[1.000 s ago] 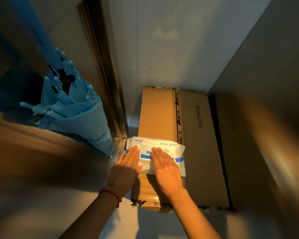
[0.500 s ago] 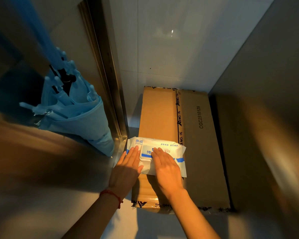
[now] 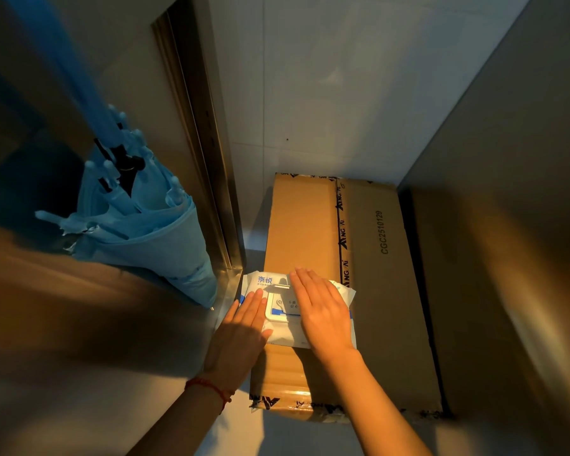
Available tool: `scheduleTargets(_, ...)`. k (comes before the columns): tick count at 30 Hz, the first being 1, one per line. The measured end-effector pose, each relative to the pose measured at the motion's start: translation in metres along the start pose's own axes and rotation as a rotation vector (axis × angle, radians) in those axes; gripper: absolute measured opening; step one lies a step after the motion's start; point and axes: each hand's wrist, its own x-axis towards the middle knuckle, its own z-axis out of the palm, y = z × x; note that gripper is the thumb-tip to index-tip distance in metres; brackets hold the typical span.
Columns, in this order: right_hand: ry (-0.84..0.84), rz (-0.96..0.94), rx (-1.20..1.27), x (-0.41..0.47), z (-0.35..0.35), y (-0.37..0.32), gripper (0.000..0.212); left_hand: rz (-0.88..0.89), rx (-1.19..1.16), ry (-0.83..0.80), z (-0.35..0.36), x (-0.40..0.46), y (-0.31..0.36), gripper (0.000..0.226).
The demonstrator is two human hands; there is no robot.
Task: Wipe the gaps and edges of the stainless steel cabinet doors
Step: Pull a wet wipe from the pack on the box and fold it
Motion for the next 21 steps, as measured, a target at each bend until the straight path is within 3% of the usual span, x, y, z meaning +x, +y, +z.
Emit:
scheduleTargets(10,-0.151,0.044,-0.065,0.020,0.001,0.005,0.089,0.002,-0.009,-0.015,-0.001,0.002,-0.002,0.073)
scheduleTargets(16,-0.173,0.075,-0.059,0.026,0.005,0.008,0.066,-0.009,-0.073,0.005,-0.008,0.001,0.000,0.070)
scheduleTargets(19,-0.334,0.082,-0.012,0.025,0.014,0.015,0.066,-0.025,-0.107,0.007,-0.011,0.002,0.001,0.067)
scheduleTargets(21,-0.434,0.074,-0.011,0.021,0.021,0.019,0.068,-0.016,-0.135,0.046,-0.009,0.001,0.002,0.053)
